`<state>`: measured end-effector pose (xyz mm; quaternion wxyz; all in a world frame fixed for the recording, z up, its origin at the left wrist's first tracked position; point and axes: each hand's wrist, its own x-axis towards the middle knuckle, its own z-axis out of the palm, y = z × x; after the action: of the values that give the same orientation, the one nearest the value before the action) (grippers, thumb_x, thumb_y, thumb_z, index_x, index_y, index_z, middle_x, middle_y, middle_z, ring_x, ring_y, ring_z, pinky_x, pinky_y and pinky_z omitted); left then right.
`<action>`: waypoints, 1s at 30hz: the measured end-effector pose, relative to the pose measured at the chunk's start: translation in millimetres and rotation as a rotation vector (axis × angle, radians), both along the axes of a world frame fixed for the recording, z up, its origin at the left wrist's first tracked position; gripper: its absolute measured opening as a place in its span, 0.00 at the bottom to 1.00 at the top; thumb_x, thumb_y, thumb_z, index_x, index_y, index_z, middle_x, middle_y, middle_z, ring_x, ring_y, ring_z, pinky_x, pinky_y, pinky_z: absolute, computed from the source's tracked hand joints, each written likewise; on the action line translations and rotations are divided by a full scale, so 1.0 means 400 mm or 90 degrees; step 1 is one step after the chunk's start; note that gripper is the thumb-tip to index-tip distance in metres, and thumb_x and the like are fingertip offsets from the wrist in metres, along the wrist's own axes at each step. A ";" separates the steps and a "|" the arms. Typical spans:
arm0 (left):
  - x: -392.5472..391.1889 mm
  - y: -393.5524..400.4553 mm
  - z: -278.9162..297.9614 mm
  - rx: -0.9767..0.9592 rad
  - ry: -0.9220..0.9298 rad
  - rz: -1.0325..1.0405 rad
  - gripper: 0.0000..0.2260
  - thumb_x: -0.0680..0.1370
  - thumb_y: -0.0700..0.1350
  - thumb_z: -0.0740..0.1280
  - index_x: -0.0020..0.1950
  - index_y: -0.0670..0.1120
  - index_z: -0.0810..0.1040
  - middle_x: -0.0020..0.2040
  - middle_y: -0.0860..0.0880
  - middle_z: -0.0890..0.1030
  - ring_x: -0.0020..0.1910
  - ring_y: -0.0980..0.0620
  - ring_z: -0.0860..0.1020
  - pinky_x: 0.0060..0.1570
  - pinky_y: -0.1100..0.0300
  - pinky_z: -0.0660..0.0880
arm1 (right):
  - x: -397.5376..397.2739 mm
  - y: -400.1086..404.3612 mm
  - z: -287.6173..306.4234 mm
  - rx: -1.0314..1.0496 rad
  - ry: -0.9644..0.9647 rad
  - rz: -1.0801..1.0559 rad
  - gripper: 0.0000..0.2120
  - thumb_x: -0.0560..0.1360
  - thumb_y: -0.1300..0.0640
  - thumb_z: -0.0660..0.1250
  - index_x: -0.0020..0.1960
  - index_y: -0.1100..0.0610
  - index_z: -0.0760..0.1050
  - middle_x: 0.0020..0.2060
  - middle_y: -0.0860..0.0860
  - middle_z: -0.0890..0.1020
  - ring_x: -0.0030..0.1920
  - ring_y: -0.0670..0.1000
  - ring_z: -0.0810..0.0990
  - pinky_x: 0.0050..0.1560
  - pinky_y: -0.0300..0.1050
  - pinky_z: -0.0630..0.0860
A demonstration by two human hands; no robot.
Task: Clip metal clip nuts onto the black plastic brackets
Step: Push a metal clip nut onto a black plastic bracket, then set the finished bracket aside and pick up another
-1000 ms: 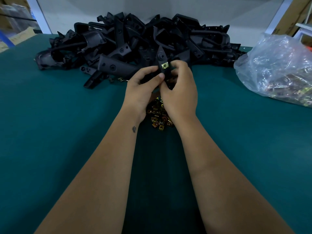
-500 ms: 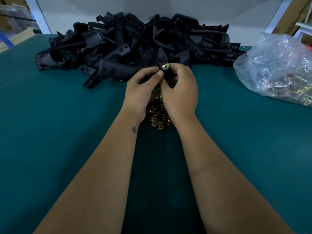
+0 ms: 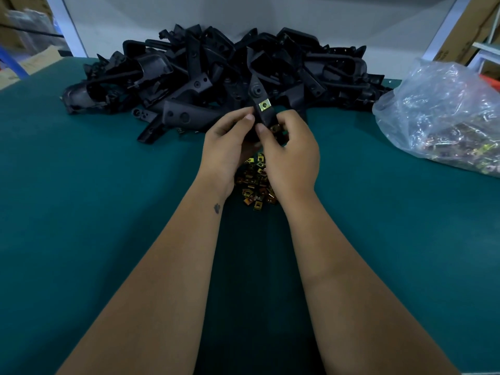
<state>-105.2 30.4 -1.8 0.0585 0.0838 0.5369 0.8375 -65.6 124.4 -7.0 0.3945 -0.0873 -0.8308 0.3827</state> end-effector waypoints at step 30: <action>0.228 0.276 0.101 -0.054 -0.020 -0.016 0.24 0.80 0.40 0.69 0.74 0.46 0.67 0.60 0.47 0.73 0.43 0.56 0.79 0.38 0.66 0.78 | 0.355 0.273 0.081 -0.580 0.241 -0.091 0.05 0.77 0.66 0.68 0.47 0.58 0.79 0.37 0.48 0.81 0.36 0.47 0.76 0.35 0.35 0.74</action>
<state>-14.0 140.9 38.5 0.0809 0.0752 0.5698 0.8143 76.3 233.6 25.5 0.4855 -0.2365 -0.4851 0.6878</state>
